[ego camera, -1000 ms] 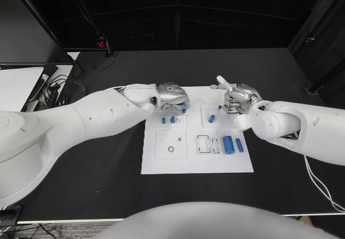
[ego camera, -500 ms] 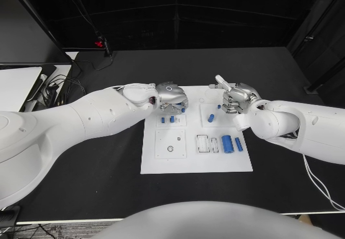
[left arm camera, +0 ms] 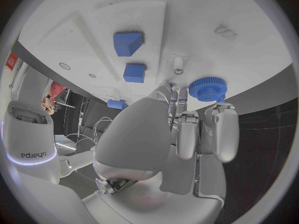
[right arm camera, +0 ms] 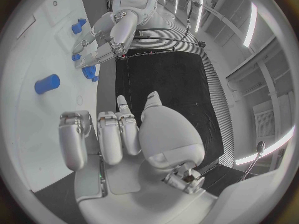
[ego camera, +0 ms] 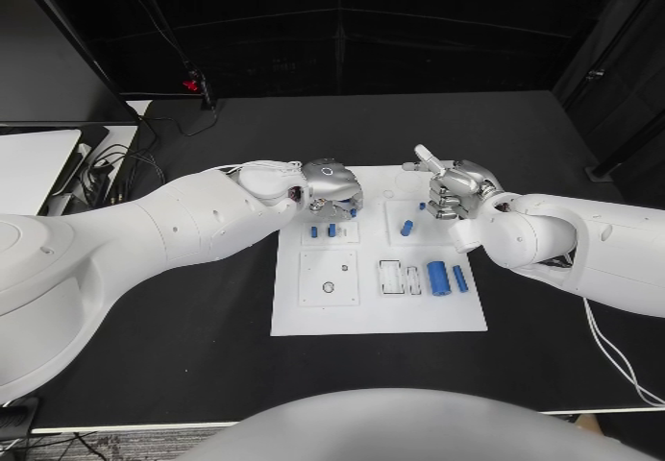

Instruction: Assemble the parts on the task board

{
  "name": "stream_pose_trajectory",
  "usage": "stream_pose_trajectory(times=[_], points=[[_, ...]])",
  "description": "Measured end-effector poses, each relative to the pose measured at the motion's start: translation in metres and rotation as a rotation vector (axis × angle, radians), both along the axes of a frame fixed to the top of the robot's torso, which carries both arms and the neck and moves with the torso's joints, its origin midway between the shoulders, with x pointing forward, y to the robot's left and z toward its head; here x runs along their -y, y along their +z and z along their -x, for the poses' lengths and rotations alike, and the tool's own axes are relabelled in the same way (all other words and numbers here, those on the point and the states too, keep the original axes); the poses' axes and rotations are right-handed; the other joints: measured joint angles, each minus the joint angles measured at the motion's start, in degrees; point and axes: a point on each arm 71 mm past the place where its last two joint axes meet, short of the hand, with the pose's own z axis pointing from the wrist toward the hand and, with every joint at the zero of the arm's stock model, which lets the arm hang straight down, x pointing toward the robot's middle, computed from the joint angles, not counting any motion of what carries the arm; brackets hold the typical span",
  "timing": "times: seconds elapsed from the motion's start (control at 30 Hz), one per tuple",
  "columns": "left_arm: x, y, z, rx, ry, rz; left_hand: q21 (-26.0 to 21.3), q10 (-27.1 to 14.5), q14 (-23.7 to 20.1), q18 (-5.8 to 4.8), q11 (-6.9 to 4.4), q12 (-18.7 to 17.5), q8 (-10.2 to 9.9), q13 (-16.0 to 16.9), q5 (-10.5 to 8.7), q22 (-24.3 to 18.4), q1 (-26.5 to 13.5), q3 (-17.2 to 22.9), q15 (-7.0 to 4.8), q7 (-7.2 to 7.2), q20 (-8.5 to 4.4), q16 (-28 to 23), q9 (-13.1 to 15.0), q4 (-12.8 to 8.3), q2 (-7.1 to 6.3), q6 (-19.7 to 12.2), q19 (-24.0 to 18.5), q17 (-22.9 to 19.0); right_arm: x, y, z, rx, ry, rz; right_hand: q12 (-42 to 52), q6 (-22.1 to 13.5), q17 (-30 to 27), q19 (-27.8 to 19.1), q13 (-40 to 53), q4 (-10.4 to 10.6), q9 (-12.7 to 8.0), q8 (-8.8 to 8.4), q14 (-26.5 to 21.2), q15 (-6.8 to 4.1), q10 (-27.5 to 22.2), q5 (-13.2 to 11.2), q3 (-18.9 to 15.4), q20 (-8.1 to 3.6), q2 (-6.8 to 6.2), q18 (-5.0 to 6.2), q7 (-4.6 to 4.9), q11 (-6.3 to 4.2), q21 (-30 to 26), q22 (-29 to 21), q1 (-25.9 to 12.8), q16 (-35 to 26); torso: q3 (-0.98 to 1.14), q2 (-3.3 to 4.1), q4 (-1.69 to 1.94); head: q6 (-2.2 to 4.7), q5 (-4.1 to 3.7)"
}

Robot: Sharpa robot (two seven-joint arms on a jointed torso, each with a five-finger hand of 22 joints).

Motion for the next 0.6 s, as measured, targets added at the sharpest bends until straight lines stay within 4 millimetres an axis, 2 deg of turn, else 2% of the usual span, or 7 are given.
stream_pose_trajectory(times=[0.6], points=[[0.0019, 0.0001, 0.0003, -0.011, 0.001, -0.007, -0.24, 0.21, 0.20, 0.00, -0.20, -0.21, 0.00, -0.05, 0.00, 0.00, 0.29, 0.87, 0.20, -0.11, 0.00, 0.00, -0.05, -0.08, 0.29, 0.52, 0.00, 0.00, -0.0002, 0.0000, 0.0000, 0.001, 0.000, 0.000, 0.00, 0.00, 0.00, 0.00, 0.01, 0.00, 0.00, 0.00, 0.00, 0.00, 0.00, 0.00, 0.00, 0.00, 0.00, 0.00, 0.00, 0.00, 0.00, 0.00, 0.00, 0.00, 0.04, -0.03, 0.02, 0.24, -0.13]])
